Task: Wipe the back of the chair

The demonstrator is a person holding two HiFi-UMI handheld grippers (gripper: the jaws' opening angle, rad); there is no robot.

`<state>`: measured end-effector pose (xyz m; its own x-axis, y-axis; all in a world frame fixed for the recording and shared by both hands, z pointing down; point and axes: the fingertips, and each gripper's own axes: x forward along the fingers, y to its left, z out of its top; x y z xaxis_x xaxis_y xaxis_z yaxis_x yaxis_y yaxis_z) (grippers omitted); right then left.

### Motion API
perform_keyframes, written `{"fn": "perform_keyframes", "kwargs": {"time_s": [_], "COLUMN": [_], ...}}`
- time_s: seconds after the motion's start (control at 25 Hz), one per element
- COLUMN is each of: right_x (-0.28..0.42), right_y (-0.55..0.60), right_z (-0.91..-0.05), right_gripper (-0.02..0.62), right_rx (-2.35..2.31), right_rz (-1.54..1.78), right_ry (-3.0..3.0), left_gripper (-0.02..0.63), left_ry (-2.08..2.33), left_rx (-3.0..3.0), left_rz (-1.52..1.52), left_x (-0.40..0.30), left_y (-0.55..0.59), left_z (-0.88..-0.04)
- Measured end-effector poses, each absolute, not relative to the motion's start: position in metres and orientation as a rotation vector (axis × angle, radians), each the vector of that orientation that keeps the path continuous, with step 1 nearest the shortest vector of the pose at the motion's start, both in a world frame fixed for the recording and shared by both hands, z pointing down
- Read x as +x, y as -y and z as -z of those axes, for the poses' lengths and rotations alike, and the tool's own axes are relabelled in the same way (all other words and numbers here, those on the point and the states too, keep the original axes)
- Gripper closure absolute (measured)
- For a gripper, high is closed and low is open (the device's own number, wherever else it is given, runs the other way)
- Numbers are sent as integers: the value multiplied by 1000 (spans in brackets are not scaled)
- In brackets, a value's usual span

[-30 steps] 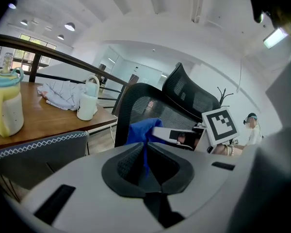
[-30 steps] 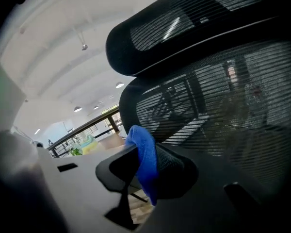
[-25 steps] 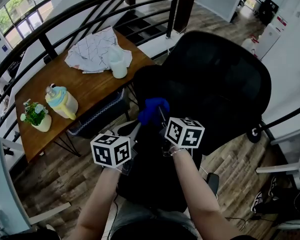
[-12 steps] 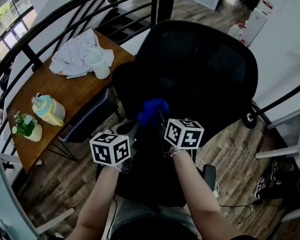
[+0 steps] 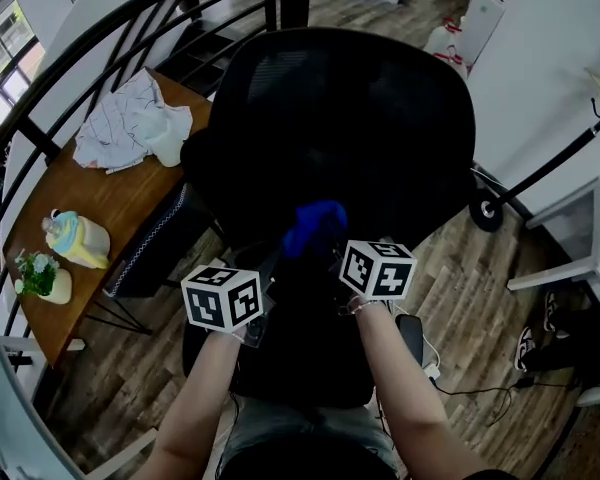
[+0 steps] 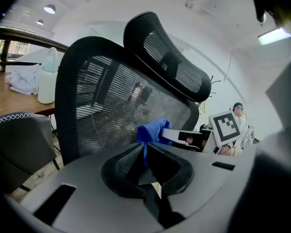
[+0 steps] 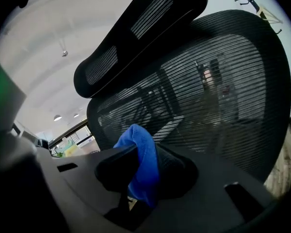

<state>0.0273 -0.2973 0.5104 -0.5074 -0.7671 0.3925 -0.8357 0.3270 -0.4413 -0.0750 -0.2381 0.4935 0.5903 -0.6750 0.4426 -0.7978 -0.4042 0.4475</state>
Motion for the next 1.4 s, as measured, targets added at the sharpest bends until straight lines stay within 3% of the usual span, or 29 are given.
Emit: {"fn": "perform_keyframes", "kwargs": {"time_s": [0.72,1.4], "right_x": [160,228], "right_y": [282,267], "right_z": [-521,-535], "right_gripper": [486,486], "right_rx": [1749,1881], "right_rz": [-958,-975], "right_ry": [2318,2186], "left_gripper": [574,574], "left_ry": [949,808], "left_rx": [2262,2271], "left_rz": [-320,-360], "left_x": [34,82], "left_y": [235,219], "left_z": [-502,-514]}}
